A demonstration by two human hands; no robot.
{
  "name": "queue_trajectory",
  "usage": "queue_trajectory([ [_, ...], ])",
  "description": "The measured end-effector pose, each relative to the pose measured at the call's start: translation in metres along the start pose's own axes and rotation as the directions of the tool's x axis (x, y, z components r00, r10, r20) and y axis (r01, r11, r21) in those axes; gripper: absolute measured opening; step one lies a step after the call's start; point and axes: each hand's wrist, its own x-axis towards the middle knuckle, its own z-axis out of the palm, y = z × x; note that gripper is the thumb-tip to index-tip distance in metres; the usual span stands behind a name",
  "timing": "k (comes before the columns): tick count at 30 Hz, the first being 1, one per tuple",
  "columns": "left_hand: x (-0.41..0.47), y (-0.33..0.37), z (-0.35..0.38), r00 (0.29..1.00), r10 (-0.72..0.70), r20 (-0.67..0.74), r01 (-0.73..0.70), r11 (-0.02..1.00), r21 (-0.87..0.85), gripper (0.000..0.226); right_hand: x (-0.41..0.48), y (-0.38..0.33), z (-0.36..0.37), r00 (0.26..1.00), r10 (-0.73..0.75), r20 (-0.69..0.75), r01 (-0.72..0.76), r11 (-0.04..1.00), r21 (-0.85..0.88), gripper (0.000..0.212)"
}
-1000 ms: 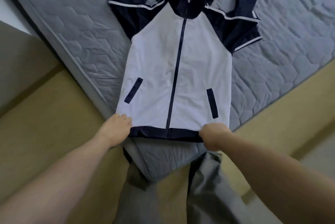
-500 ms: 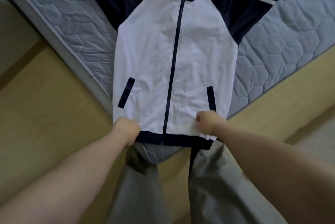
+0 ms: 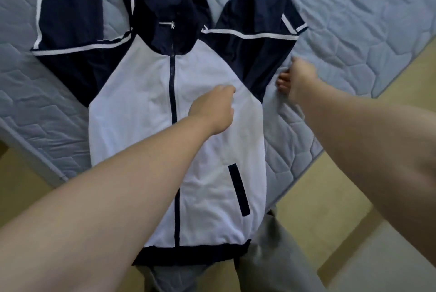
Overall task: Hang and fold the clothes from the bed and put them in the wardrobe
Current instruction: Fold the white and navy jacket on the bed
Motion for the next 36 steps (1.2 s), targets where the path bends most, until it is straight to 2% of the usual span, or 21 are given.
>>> queue_trajectory([
  [3,0.048,0.021,0.009,0.995,-0.041,-0.092,0.026,0.986,-0.164,0.051,0.006,-0.029,0.003,0.974,0.096,0.204,-0.097,0.995,-0.006,0.043],
  [6,0.082,0.029,0.015,0.971,-0.210,-0.114,0.160,0.926,-0.343,0.052,0.003,-0.035,-0.011,0.887,0.069,0.456,-0.126,0.987,0.097,0.051],
  [8,0.094,0.029,0.019,0.946,-0.311,-0.092,0.249,0.878,-0.410,0.050,0.000,-0.032,-0.023,0.802,0.037,0.596,-0.161,0.974,0.157,0.053],
  [10,0.100,0.027,0.021,0.931,-0.355,-0.082,0.280,0.841,-0.463,0.044,-0.004,-0.025,-0.030,0.671,0.057,0.739,-0.267,0.949,0.169,0.061],
  [12,0.104,0.023,0.023,0.927,-0.370,-0.066,0.291,0.817,-0.498,0.043,-0.004,-0.016,-0.032,0.618,0.105,0.779,-0.412,0.887,0.207,0.068],
  [15,0.106,0.018,0.024,0.914,-0.405,-0.018,0.329,0.766,-0.553,0.050,0.007,-0.014,-0.032,0.609,0.179,0.773,-0.641,0.685,0.347,0.084],
  [16,0.106,0.016,0.025,0.914,-0.407,0.000,0.331,0.744,-0.581,0.052,0.010,-0.015,-0.032,0.618,0.210,0.758,-0.663,0.658,0.358,0.087],
  [18,0.105,0.013,0.027,0.921,-0.389,0.031,0.321,0.710,-0.626,0.053,0.010,-0.019,-0.032,0.636,0.251,0.729,-0.640,0.700,0.317,0.080],
  [20,0.102,0.012,0.029,0.924,-0.380,0.041,0.315,0.696,-0.646,0.051,0.003,-0.029,-0.035,0.610,0.182,0.771,-0.619,0.717,0.321,0.082],
  [22,0.101,0.013,0.029,0.921,-0.388,0.042,0.322,0.693,-0.646,0.050,-0.007,-0.044,-0.040,0.570,-0.036,0.821,-0.585,0.684,0.436,0.079],
  [24,0.100,0.012,0.029,0.924,-0.380,0.041,0.315,0.698,-0.643,0.049,-0.023,-0.058,-0.044,0.544,-0.258,0.798,-0.534,0.627,0.567,0.079],
  [26,0.097,0.011,0.026,0.937,-0.342,0.068,0.298,0.683,-0.667,0.052,-0.041,-0.066,-0.045,0.532,-0.364,0.765,-0.507,0.587,0.632,0.079],
  [28,0.092,0.010,0.016,0.937,-0.303,0.176,0.325,0.568,-0.756,0.053,-0.063,-0.069,-0.042,0.528,-0.422,0.737,-0.415,0.630,0.657,0.061],
  [29,0.088,0.008,0.008,0.924,-0.275,0.266,0.368,0.445,-0.817,0.048,-0.075,-0.067,-0.037,0.538,-0.449,0.713,-0.300,0.689,0.660,0.047],
  [31,0.074,-0.004,-0.010,0.880,-0.185,0.438,0.468,0.171,-0.867,0.031,-0.103,-0.053,-0.015,0.622,-0.479,0.620,0.073,0.823,0.563,0.028],
  [32,0.064,-0.014,-0.019,0.866,-0.150,0.477,0.492,0.089,-0.866,0.030,-0.116,-0.039,0.000,0.666,-0.518,0.537,0.325,0.849,0.416,0.028],
  [33,0.052,-0.028,-0.026,0.865,-0.134,0.484,0.491,0.025,-0.871,0.033,-0.128,-0.019,0.016,0.660,-0.581,0.475,0.583,0.796,0.163,0.032],
  [34,0.037,-0.043,-0.032,0.870,-0.144,0.471,0.471,-0.033,-0.881,0.034,-0.139,0.007,0.032,0.602,-0.617,0.507,0.769,0.620,-0.158,0.037],
  [35,0.020,-0.060,-0.036,0.872,-0.179,0.455,0.449,-0.078,-0.890,0.035,-0.147,0.036,0.048,0.540,-0.568,0.621,0.840,0.324,-0.434,0.045],
  [36,0.002,-0.078,-0.039,0.859,-0.250,0.446,0.436,-0.096,-0.895,0.036,-0.155,0.066,0.059,0.507,-0.459,0.730,0.828,0.024,-0.560,0.051],
])
